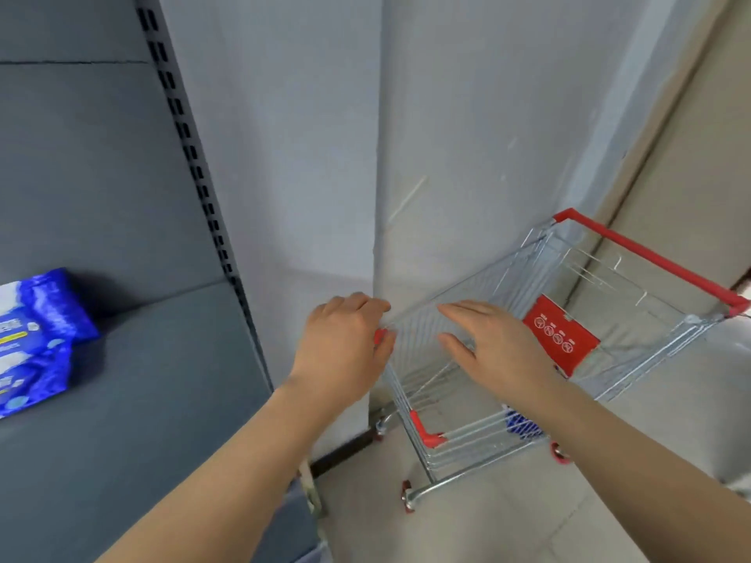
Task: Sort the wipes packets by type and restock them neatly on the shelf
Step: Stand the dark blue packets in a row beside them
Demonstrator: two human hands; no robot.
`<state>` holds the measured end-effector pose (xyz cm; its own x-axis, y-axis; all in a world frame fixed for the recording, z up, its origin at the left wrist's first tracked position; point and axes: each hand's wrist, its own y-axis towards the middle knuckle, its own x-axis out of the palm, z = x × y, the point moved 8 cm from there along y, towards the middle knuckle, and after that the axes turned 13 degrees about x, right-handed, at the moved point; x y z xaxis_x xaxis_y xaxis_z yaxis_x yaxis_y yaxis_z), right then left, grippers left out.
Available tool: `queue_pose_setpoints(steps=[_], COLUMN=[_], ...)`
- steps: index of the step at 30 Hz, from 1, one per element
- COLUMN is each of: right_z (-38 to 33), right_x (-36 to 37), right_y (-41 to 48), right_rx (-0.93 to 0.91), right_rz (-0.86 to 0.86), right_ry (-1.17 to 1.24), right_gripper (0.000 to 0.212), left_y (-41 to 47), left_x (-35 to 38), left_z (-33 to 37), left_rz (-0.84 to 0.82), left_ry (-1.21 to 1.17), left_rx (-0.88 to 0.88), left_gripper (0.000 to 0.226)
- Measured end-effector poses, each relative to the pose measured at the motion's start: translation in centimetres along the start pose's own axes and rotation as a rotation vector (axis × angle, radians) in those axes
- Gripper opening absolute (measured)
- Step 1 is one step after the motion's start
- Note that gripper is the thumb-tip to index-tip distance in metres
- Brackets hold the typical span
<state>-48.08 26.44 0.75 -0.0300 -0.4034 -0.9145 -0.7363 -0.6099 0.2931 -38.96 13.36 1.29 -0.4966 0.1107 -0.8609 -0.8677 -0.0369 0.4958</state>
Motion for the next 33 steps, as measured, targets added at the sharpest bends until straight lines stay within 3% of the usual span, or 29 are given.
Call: queue_pose_setpoints(steps=[7,14,23,33], right_z=[18.1,34.2,51.7,64.4], right_x=[-0.7,3.7,14.0,30.2], right_y=[1.5,4.4,11.7,15.2], right_rx=[0.145,0.376,0.56,0.51], right_rz=[-0.096,-0.219,-0.497,-0.872], right_ry=[-0.045,-0.038,-0.049,0.085], right_gripper=[0.037,0.042,0.039,0.049], left_y=[9.2,16.5,25.1,24.9], left_x=[11.5,25.9,46.0,66.3], left_z=[9.0,11.8,11.4,12.1], left_rz=[-0.119,-0.323,-0.541,-0.711], left_ry=[-0.09,-0.156,-0.338,-0.577], left_rx=[-0.013,-0.014,-0.117,-0.379], left_gripper=[0.039,0.039,0.037,0.032])
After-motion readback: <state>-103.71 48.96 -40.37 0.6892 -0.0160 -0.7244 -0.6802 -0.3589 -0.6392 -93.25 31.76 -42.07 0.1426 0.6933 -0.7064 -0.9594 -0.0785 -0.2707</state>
